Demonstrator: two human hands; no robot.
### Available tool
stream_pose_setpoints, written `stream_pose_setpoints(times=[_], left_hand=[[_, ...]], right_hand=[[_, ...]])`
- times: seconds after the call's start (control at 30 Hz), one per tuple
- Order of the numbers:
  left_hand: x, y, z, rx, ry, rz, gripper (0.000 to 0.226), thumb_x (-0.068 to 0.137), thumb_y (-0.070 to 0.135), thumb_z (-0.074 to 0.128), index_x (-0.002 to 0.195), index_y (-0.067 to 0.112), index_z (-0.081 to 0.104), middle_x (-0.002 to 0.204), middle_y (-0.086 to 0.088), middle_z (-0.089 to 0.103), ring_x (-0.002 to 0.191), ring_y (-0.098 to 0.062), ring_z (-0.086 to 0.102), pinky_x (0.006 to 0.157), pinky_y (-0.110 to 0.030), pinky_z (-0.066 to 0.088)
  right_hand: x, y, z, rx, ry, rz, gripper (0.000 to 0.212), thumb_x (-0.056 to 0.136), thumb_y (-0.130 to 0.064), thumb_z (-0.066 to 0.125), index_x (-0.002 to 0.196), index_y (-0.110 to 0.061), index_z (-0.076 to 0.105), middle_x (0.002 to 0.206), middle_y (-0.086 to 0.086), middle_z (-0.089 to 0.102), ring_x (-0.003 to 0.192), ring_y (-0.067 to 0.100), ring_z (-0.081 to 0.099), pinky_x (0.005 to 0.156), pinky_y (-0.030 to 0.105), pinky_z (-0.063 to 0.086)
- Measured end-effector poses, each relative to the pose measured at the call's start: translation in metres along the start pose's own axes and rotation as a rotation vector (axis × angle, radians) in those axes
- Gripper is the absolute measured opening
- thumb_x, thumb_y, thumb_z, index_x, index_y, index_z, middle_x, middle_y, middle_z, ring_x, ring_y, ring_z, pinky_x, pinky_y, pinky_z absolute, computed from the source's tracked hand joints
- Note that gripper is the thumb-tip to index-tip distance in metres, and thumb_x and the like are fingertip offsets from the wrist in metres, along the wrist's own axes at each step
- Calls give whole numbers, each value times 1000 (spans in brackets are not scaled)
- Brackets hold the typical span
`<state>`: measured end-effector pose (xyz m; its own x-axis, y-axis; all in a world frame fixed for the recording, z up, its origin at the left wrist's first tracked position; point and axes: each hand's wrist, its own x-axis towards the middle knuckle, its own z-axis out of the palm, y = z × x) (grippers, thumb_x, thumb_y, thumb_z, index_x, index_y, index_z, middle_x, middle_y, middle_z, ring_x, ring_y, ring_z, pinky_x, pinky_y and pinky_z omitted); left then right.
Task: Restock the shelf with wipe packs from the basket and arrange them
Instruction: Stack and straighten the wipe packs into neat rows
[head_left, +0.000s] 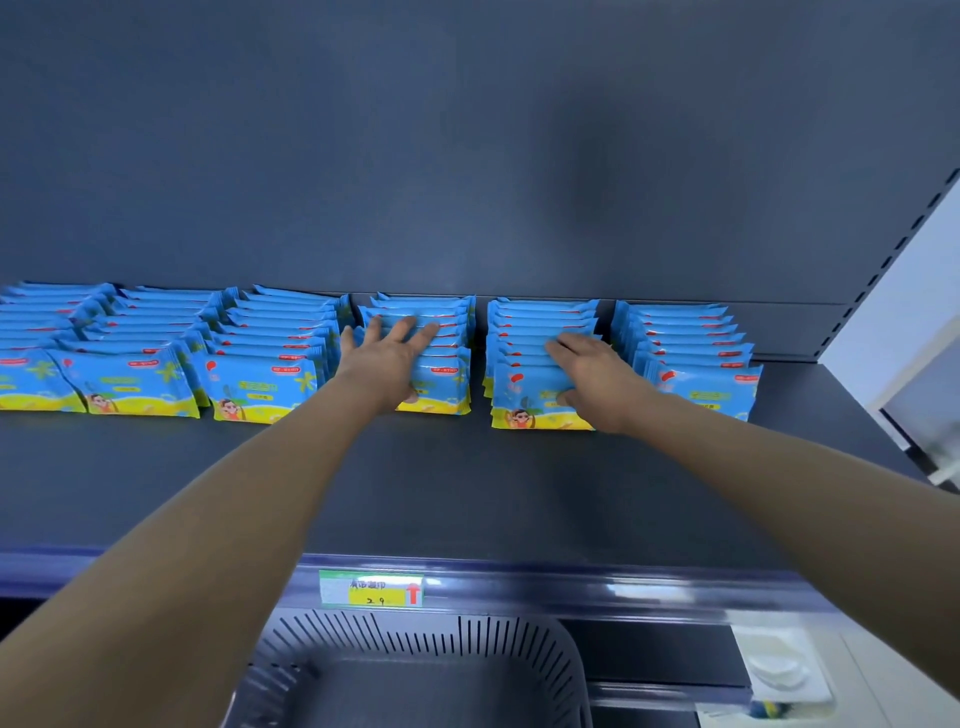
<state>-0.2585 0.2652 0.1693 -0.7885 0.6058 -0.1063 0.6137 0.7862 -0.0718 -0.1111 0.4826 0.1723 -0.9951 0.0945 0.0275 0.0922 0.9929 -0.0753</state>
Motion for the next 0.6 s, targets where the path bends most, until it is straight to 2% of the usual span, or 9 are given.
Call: stream_pose_setpoints(times=[0.13,0.23,0.37,0.6], left_hand=[[0,-1,2,-9,-9,8,93,88,33,61,146,40,-11,157,11,-6,144,-30,-7,111,-61,2],[2,-4,0,-43,-39,13,89,89,38,58,145,41,-11,156,12,-12,144,-28,-12,111,-61,-2],[5,-5,-2,-36,-65,1,88,90,43,54,143,41,-17,155,12,-19,143,-29,-16,109,-60,-9],[3,-3,3,-39,-16,-20,94,87,47,54,142,38,-22,156,9,-18,143,-29,-17,110,-56,-12]], right_hand=[[-2,1,1,-64,-36,-14,72,92,-23,57,148,-5,14,153,12,19,142,29,15,117,35,10],[-4,0,4,-140,-103,10,79,95,-37,48,150,-8,-2,159,10,-1,147,25,-2,119,37,-2],[2,-2,1,-148,-187,42,81,97,-42,40,148,-10,-15,158,8,-17,145,22,-16,119,40,-8],[4,-2,3,-116,-186,38,83,97,-40,40,147,-10,-19,157,7,-21,144,20,-20,119,40,-10]])
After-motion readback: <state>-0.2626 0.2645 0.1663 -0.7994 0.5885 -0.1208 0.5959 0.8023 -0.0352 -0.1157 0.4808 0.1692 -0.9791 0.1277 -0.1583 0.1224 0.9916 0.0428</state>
